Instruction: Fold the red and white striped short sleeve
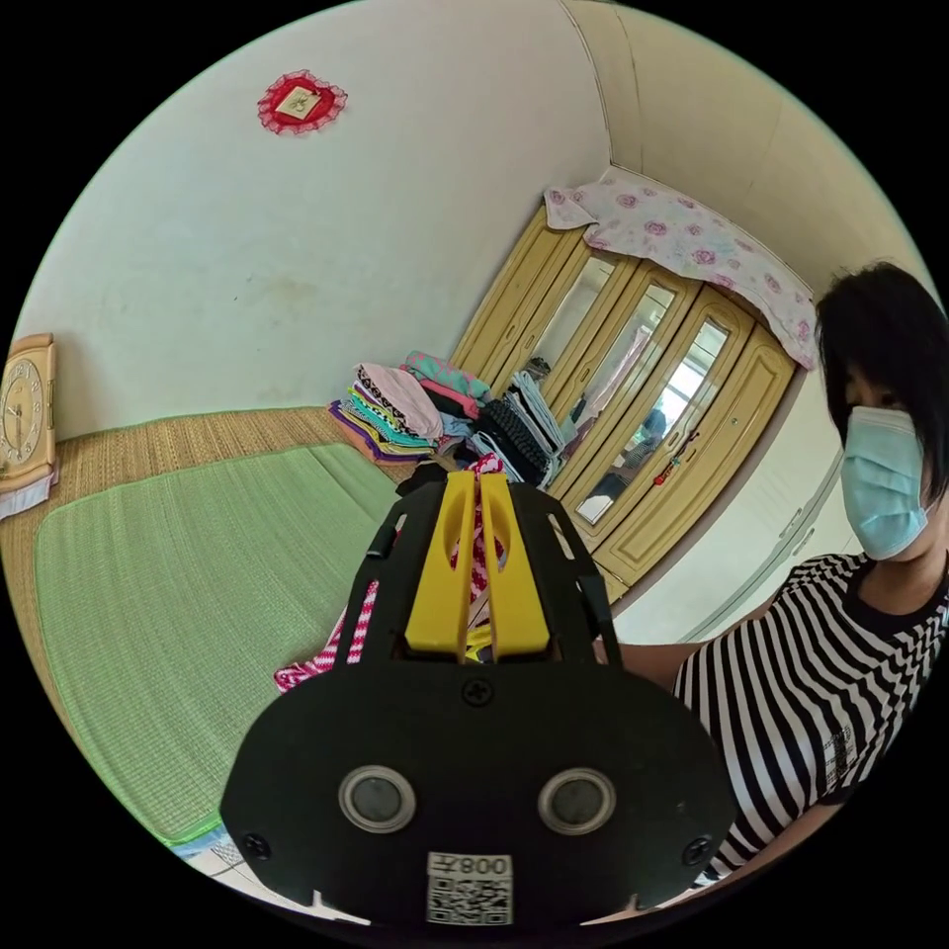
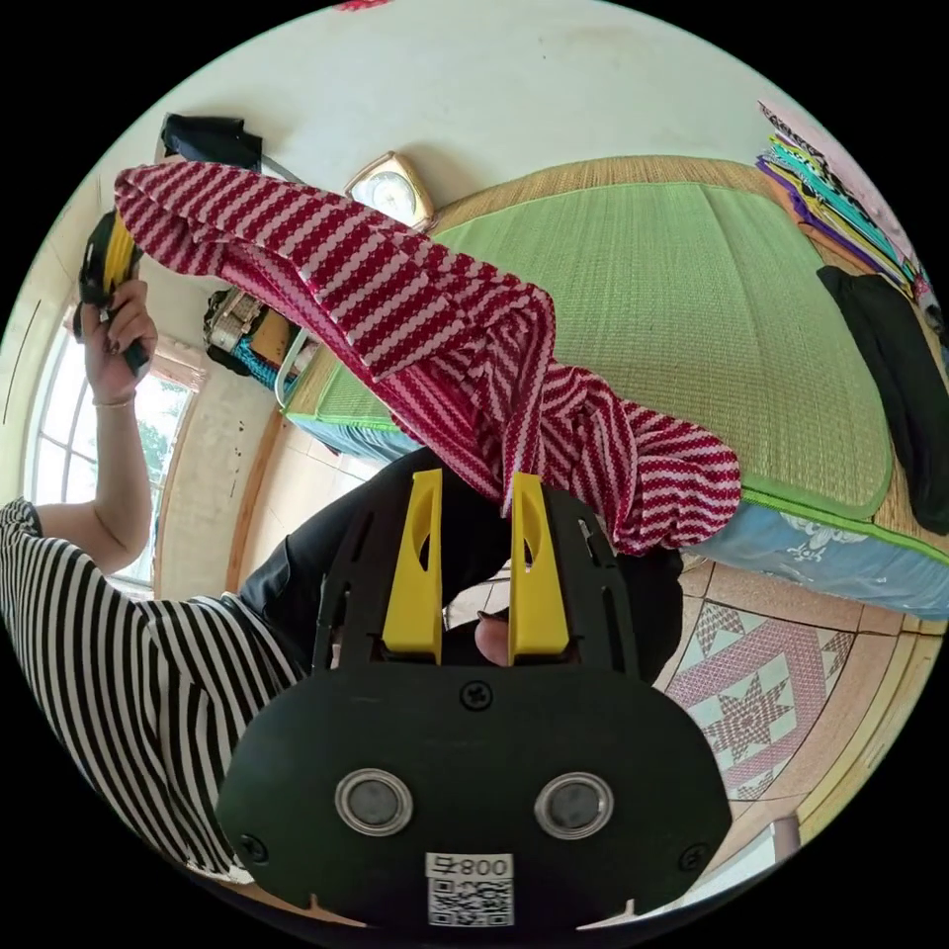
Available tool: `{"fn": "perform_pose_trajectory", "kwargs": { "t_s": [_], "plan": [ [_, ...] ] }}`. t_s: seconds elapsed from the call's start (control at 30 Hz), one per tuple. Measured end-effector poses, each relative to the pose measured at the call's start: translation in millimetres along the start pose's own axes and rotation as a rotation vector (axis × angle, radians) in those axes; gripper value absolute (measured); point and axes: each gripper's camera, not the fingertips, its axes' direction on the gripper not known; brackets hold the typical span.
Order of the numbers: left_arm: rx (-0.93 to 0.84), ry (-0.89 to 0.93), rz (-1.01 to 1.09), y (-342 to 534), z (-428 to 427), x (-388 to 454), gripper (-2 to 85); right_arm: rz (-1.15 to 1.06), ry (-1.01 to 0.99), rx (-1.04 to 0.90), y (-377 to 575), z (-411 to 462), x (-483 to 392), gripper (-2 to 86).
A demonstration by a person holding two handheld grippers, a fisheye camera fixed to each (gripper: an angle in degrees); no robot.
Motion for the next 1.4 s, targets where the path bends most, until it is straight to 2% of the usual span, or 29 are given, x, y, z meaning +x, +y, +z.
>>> {"fn": "perform_pose_trajectory", "kwargs": {
  "t_s": [0.13,0.3,0.5,0.63,1.0,1.4],
  "plan": [
    [-0.029,-0.002,0.029,-8,6,30,0.5,-0.063,0.106,0.028,6,12,-13,11.1],
    [-0.035,0.004,0.04,-16,11,58,0.5,-0.102,0.106,-0.018,4,41,-20,10.9],
    [-0.048,-0.021,0.016,-24,6,81,0.5,-0.045,0.067,-0.071,17,67,-19,2.0],
    [-0.018,-0.059,0.007,-30,-14,96,0.5,-0.079,0.102,-0.036,48,51,-37,0.2],
    [0.162,-0.093,0.021,-55,-103,140,0.5,-0.152,0.158,0.35,156,-108,-105,-0.2],
    [0.406,-0.125,0.327,-117,-239,272,0.5,-0.432,0.409,0.84,297,-271,-291,-0.2]
  ]
}}
